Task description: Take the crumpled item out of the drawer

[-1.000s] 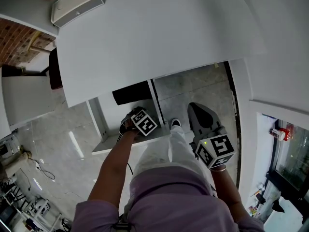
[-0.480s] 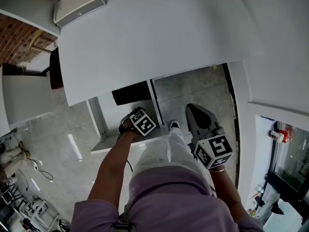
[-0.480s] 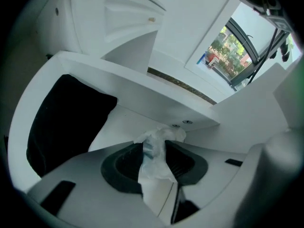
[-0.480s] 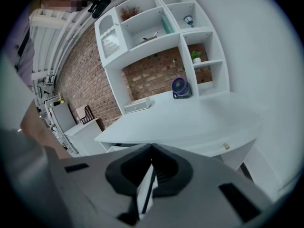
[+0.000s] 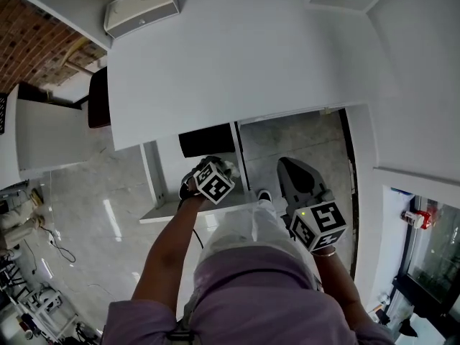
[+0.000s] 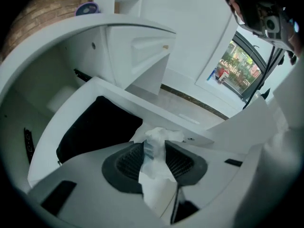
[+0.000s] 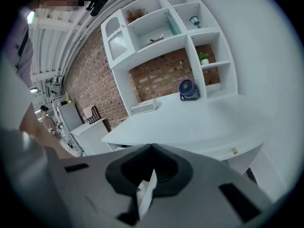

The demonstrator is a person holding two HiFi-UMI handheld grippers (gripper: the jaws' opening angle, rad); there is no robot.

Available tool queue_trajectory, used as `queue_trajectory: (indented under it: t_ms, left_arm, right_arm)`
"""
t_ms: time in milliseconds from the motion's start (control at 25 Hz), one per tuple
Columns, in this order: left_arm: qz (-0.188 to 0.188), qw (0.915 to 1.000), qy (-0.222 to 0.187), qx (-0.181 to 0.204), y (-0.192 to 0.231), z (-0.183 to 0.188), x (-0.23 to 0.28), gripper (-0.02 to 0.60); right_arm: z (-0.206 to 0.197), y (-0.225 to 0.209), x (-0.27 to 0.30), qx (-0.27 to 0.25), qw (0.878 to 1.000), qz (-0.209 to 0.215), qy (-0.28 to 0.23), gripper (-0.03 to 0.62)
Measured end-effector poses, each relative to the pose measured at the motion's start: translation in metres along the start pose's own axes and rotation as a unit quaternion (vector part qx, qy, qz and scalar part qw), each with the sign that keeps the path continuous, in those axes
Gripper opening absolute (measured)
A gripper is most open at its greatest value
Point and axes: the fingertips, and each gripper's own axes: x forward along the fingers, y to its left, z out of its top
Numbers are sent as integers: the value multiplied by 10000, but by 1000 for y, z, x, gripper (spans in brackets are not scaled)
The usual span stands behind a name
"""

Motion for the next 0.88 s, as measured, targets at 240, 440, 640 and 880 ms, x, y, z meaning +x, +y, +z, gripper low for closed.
queue_trajectory:
  t_ms: [240,440,640,880]
  left_arm:
    - [434,9968,-534,-397,14,14,-33,140]
    - [904,9879,-1104,-614,28,35,-66,140]
    - [1276,9732,-1663,-946,37,52,-101,140]
    - [1654,9550,-2128,-1237,35,61,-137,140]
  right_arm:
    - [5,10,-3,-78,9998,184,-93,3]
    - [8,17,-3,-163,9990,353,-238,3]
    - [12,27,-5,-180,9980,564,-240,3]
    - [19,31,-15,-308,9960,699,-460,3]
